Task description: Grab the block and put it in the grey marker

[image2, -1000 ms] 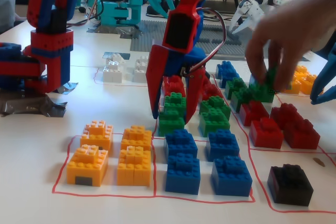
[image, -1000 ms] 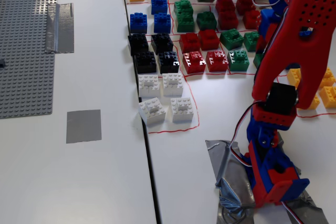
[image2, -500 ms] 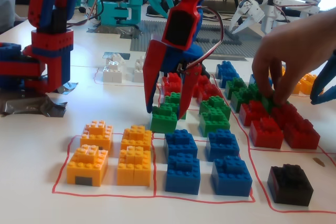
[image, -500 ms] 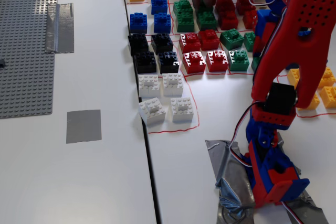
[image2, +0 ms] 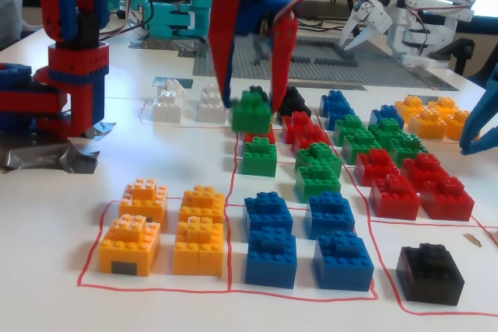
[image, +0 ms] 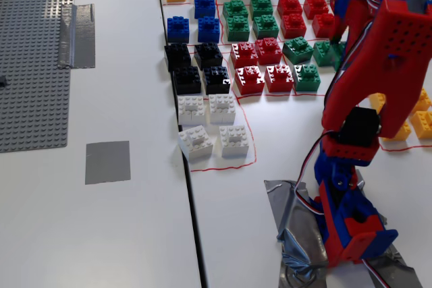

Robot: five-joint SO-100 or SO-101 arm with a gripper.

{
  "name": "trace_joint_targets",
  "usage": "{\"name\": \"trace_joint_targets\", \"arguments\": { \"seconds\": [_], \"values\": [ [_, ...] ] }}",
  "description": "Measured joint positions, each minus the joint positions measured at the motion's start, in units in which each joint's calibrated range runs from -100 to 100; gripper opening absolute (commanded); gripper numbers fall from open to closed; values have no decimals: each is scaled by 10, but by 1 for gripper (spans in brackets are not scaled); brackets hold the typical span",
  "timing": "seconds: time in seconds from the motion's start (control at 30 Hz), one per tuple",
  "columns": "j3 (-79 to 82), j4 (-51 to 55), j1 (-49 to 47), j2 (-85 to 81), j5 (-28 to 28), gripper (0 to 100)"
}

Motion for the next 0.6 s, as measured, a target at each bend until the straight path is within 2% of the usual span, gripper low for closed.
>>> {"name": "trace_joint_targets", "arguments": {
  "seconds": [0.23, 0.4, 0.6],
  "values": [
    [-97, 49, -157, -12, -4, 0],
    [-109, 51, -300, -12, -14, 0],
    [-198, 53, -460, 33, -23, 0]
  ]
}}
